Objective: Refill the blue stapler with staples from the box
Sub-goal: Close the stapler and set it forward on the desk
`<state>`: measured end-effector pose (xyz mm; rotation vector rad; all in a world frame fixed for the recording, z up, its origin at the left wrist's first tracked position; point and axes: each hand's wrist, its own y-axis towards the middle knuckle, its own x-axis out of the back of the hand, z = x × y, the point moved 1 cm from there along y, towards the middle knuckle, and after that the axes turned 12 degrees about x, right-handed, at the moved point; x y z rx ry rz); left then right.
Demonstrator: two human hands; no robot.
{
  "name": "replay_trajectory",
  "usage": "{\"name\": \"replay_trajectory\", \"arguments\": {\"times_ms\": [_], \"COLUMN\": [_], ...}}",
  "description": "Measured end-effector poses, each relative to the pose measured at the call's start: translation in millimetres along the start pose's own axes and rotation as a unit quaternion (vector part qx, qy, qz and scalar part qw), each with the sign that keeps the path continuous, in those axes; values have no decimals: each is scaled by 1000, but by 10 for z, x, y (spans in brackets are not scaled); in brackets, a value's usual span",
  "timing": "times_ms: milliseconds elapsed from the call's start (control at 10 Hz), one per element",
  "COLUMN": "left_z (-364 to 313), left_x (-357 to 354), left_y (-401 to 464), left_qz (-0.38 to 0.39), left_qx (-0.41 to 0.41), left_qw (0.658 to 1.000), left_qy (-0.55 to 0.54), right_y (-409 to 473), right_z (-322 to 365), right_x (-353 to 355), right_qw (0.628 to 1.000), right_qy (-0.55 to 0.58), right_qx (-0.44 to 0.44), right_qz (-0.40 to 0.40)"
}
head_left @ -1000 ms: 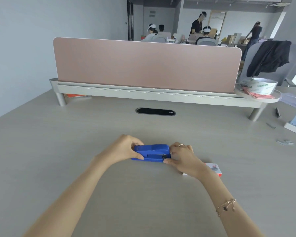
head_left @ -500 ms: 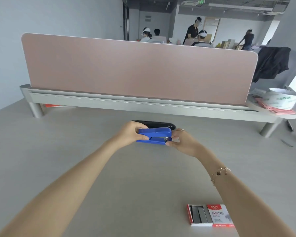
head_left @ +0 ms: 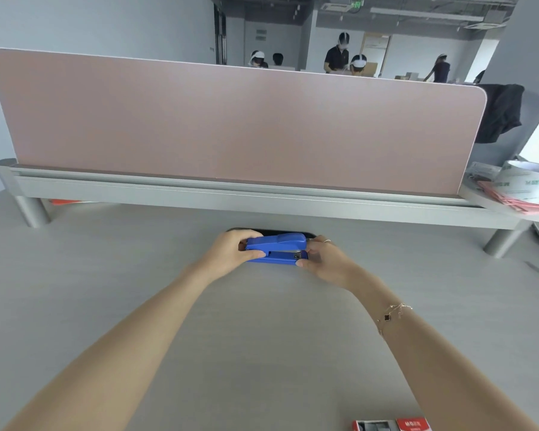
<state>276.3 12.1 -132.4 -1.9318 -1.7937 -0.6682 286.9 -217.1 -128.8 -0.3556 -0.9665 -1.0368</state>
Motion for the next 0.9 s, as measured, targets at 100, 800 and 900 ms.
{"name": "replay_trajectory", "arguments": {"times_ms": [100,800,900], "left_z": [0,21,61], "left_x": [-21,-63,201], "left_y": [-32,-144,-450], "left_qz": [-8,-36,-58], "left_qx": [-5,82,101], "left_qw": [1000,987,990], "left_qy": [-7,-137,-74], "right_y": [-15,-83,-364], "right_z": [-6,115,278], "right_x": [-16,-86,123], "right_qw": [1000,998,997], "right_qy": [3,20,26], "right_qx": [-3,-51,-64], "right_qz": [0,-34,-18]}}
